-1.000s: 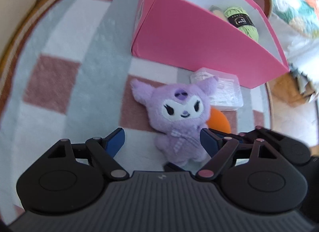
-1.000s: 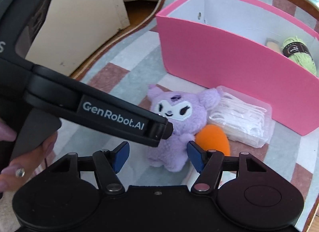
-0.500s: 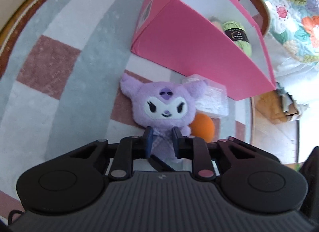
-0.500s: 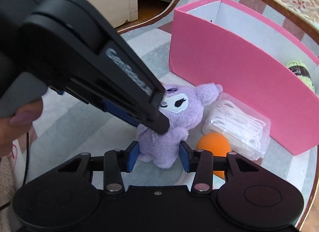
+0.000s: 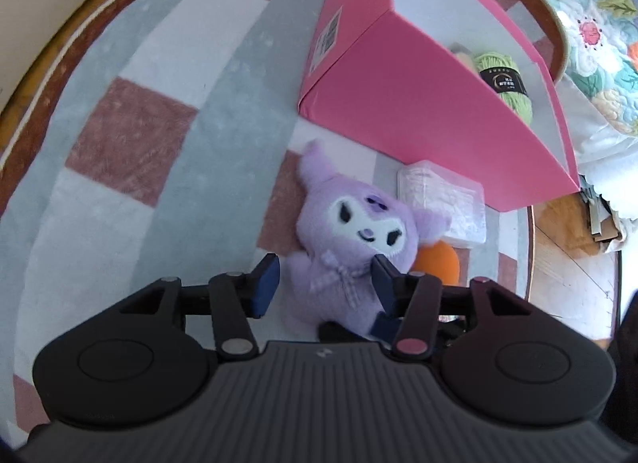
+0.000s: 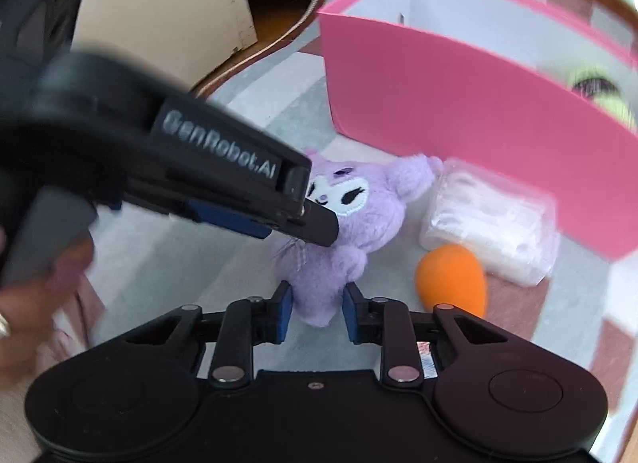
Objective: Organize objects
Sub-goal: 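Reach the right gripper to the purple plush toy and close on it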
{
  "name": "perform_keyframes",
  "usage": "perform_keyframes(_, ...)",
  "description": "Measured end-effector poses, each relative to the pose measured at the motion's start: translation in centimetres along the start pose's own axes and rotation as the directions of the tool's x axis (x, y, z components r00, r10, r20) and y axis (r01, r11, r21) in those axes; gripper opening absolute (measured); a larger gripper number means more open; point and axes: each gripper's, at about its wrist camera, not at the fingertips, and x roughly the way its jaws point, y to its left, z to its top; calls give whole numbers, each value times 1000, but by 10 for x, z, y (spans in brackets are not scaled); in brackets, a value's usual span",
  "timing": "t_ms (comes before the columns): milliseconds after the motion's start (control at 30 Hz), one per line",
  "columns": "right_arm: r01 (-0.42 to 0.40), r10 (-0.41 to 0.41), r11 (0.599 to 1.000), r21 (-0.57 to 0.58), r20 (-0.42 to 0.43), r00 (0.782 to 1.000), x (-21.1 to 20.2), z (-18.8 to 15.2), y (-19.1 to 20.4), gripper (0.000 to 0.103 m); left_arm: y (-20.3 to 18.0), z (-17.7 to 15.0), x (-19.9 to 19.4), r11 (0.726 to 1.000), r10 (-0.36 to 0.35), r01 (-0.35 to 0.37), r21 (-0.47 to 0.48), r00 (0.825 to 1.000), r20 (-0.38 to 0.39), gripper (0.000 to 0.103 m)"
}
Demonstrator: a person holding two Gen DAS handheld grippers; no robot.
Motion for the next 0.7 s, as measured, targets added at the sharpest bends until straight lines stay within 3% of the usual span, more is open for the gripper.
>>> perform_keyframes(100, -142, 146, 967, 209, -2, 989, 1, 4, -25, 26, 3, 1, -3, 1000, -3, 3, -5, 1000, 6, 51)
perform_keyframes(167, -179, 183, 952, 247, 10, 983, 0, 3, -34, 26, 3, 0, -2, 1000, -5, 5, -2, 1000, 7, 49)
perform_keyframes(333, -35, 40, 994, 101, -47, 998, -5, 6, -20, 30, -2, -4, 3, 999, -27, 30, 41, 998, -59, 38)
perform_keyframes(500, 47, -47, 998, -48, 2, 999, -17, -13, -5, 62, 1, -4, 3, 997, -80, 81, 4, 991, -104, 37)
perform_keyframes(700, 130, -124, 980, -152, 51, 991, -9, -14, 5, 68, -1, -6, 0, 998, -53, 54, 14, 996, -71, 40)
